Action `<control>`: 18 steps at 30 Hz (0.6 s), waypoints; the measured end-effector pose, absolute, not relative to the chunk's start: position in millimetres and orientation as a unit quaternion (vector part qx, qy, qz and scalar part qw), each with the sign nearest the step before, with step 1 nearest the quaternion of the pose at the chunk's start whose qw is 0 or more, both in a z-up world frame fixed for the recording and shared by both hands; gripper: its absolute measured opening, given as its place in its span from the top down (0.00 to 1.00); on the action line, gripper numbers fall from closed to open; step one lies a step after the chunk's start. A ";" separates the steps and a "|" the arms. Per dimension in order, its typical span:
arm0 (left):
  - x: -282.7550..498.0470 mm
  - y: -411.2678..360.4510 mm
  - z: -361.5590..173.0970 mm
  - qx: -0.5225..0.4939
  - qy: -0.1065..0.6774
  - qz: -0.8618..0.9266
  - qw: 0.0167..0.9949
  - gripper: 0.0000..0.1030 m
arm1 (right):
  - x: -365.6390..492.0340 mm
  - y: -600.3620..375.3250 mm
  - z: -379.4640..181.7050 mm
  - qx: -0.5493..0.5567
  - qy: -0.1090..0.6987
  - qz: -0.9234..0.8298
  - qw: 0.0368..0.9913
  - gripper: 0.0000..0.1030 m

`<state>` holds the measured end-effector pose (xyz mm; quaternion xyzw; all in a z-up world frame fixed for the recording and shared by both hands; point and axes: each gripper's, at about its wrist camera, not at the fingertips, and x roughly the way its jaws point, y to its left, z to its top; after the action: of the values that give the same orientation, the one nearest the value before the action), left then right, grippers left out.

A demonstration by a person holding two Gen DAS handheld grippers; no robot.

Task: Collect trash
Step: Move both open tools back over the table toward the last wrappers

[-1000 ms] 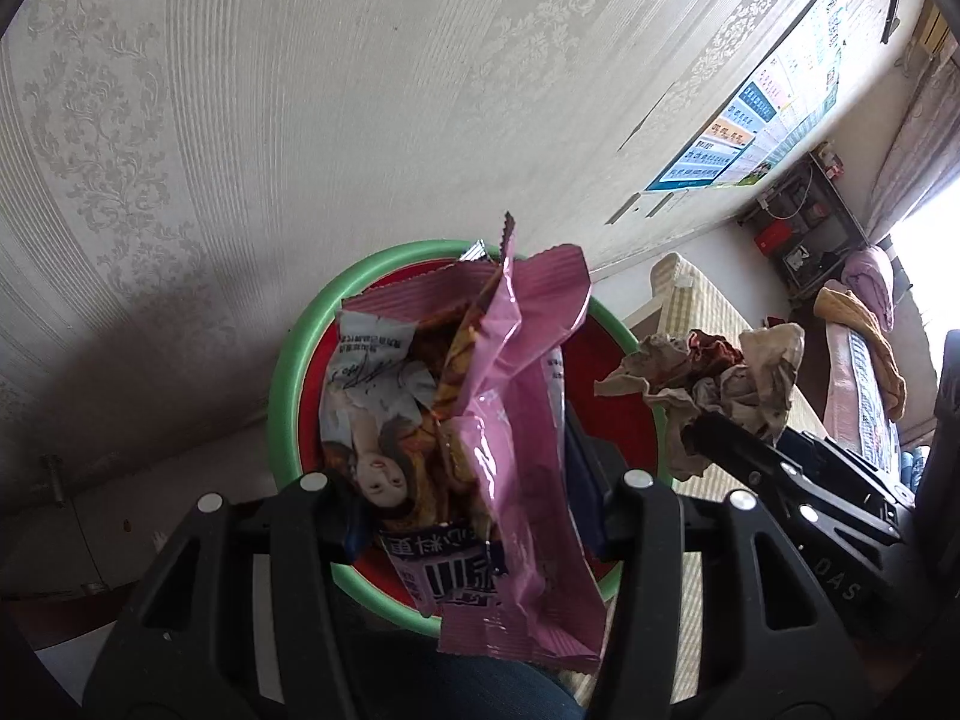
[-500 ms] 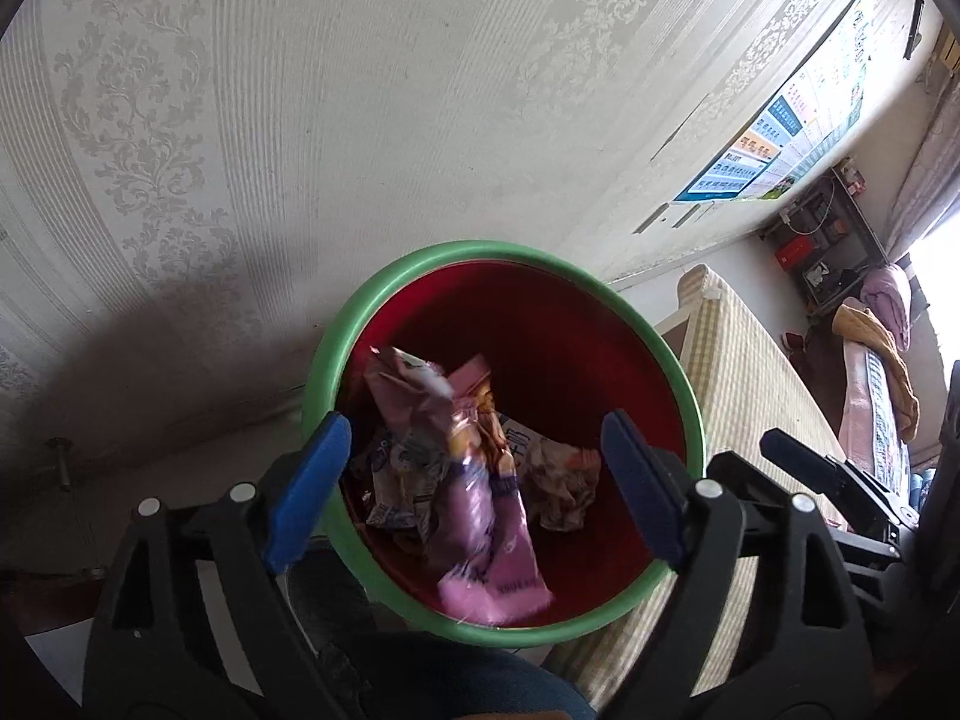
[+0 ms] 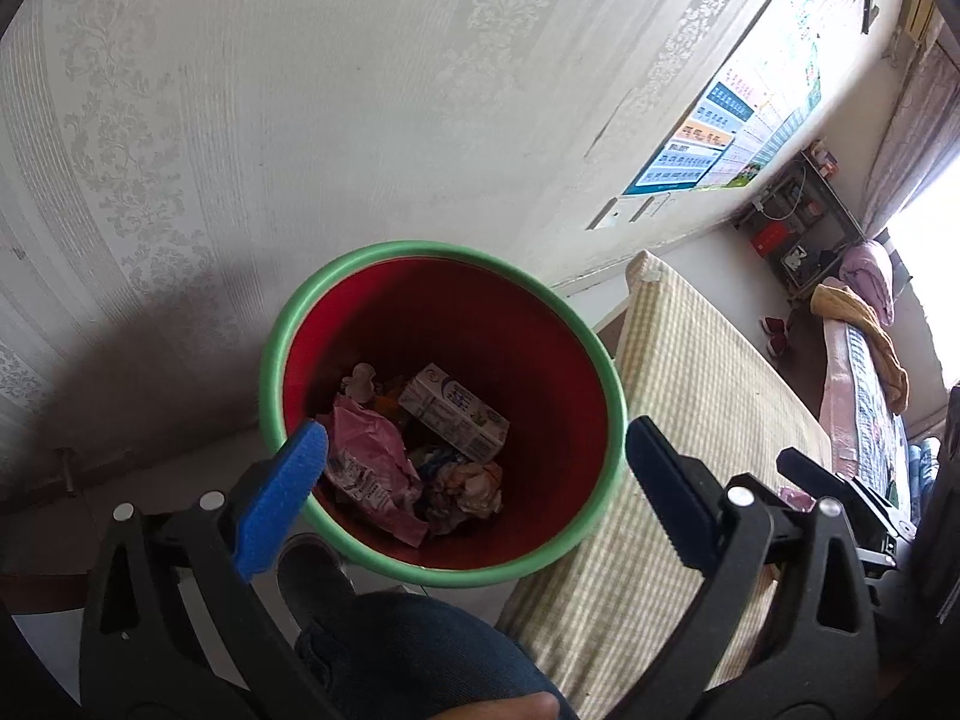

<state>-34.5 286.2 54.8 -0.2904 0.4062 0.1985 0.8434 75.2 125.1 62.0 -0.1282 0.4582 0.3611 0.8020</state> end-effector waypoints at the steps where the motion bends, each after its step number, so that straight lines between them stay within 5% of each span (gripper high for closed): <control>1: -33.3 279.2 56.9 -0.287 0.407 0.194 0.845 0.06 | 74.3 115.5 63.6 -0.126 0.458 0.356 0.805 0.24; 18: -7.6 152.5 88.0 -0.218 0.418 0.106 0.875 0.06 | 60.3 -59.1 80.7 -0.063 0.451 0.247 0.855 0.24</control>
<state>-7.6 152.5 88.0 -0.2180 0.4184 0.1057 0.8754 60.3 -59.1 80.7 -0.0628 0.4515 0.2474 0.8550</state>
